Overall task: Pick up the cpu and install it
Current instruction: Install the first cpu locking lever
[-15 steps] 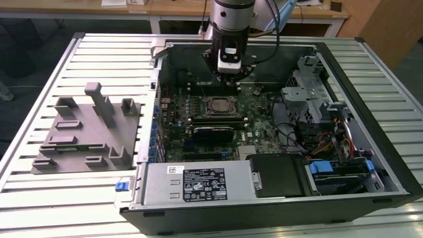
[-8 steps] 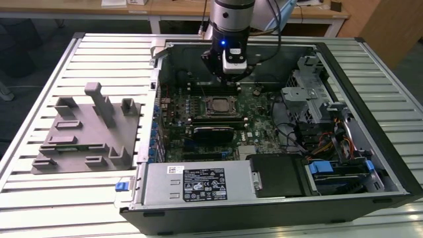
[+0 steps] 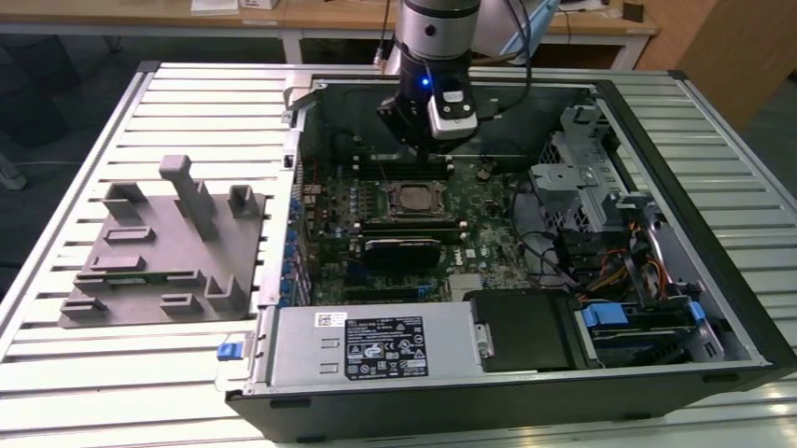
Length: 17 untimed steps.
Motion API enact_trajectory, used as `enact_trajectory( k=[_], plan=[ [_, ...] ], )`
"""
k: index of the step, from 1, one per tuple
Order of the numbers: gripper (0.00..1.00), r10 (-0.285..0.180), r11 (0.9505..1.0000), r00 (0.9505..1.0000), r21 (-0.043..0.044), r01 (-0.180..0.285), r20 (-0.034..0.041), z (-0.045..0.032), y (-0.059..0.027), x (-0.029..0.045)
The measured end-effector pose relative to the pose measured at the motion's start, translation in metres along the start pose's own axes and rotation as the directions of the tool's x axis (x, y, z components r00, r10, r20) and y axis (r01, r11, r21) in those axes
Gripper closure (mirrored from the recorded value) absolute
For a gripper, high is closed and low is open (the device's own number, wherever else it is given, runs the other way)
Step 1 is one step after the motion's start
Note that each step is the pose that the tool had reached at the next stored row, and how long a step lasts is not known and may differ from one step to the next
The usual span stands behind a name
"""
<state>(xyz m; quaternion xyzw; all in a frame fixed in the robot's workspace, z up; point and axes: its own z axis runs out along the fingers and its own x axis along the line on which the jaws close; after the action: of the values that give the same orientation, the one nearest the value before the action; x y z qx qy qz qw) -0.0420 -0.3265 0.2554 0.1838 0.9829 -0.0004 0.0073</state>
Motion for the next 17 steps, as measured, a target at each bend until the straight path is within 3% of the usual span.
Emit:
enact_trajectory(
  k=[4,8,12,17],
  plan=[
    [0.89,-0.072,0.9974,0.9974,-0.001,0.072,-0.0001,0.0002,0.0,0.0],
    [0.89,-0.145,0.9894,0.9894,-0.002,0.145,-0.0002,0.0004,0.0,0.0],
    [0.89,-0.216,0.9765,0.9765,-0.0031,0.216,-0.0001,0.0008,0.0,0.0],
    [0.89,-0.303,0.953,0.953,-0.0045,0.303,0.0001,0.0013,-0.0001,0.0001]
  ],
)
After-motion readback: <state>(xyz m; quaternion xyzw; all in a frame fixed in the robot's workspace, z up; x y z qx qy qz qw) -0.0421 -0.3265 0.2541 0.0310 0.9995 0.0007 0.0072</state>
